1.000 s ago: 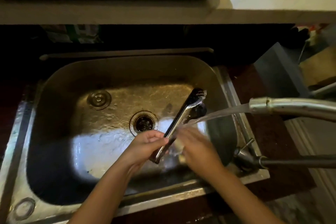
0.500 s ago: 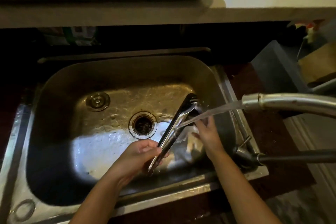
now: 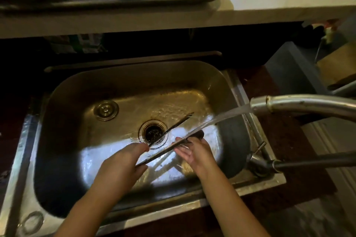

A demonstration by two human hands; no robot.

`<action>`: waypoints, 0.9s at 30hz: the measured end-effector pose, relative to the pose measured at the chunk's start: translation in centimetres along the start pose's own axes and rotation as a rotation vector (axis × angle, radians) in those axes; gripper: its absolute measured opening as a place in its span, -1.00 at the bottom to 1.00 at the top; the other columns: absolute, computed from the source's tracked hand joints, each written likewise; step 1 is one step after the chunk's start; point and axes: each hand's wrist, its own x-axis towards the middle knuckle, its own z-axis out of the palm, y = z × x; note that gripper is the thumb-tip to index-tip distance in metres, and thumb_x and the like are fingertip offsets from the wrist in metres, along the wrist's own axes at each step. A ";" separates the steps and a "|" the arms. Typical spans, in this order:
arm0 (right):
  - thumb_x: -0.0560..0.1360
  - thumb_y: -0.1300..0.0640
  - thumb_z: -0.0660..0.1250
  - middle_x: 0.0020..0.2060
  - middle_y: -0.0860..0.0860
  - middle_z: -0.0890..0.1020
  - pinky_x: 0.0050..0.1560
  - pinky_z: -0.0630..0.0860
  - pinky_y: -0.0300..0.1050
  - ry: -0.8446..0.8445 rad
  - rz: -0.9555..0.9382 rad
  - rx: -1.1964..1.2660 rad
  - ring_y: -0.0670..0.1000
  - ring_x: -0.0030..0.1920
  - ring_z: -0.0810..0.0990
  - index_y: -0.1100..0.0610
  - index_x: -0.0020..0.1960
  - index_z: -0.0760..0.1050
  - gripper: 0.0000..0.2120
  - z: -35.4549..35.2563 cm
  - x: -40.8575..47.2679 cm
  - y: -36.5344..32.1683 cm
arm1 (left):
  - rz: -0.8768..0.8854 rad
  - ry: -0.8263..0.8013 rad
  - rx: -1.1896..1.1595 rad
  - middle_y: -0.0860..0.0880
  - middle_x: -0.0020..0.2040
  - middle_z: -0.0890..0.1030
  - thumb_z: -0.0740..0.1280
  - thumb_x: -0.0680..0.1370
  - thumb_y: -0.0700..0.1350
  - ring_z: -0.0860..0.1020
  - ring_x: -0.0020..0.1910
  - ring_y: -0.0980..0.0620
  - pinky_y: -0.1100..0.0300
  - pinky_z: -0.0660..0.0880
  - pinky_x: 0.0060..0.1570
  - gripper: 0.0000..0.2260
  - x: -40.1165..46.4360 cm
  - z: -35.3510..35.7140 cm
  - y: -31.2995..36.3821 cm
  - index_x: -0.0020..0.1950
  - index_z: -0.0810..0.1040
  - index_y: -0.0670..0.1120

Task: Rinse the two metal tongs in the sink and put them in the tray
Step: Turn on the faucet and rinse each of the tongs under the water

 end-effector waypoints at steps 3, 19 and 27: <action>0.58 0.22 0.16 -0.11 0.19 0.59 -0.12 0.58 0.00 0.021 -0.087 -0.064 0.13 -0.14 0.61 0.17 0.16 0.33 -0.84 0.1 -0.2 -0.7 | 0.051 0.054 -0.064 0.02 0.01 0.65 0.38 0.44 -0.10 0.60 -0.01 -0.06 0.14 0.45 -0.16 -0.89 0.1 1.0 0.6 -0.05 0.53 0.00; 0.51 0.08 0.30 -0.18 -0.03 0.59 -0.32 0.55 -0.24 0.157 -0.352 -0.266 -0.04 -0.17 0.60 -0.06 -0.11 0.45 -0.94 -2.1 -2.3 -3.2 | -0.163 -0.268 -0.970 -0.20 -0.20 0.70 0.35 0.48 -0.25 0.65 -0.09 -0.23 0.17 0.47 -0.16 -0.81 0.0 3.2 3.1 -0.32 0.59 -0.04; 0.54 0.14 0.23 -0.06 0.05 0.62 -0.15 0.55 -0.14 0.079 -0.246 -0.302 0.05 -0.05 0.62 0.07 0.13 0.46 -0.82 -2.8 -2.9 -1.7 | -0.251 -0.435 -1.274 -0.20 -0.05 0.70 0.33 0.38 -0.05 0.64 -0.21 -0.06 0.28 0.53 -0.40 -0.84 -0.9 1.7 2.9 -0.18 0.62 -0.11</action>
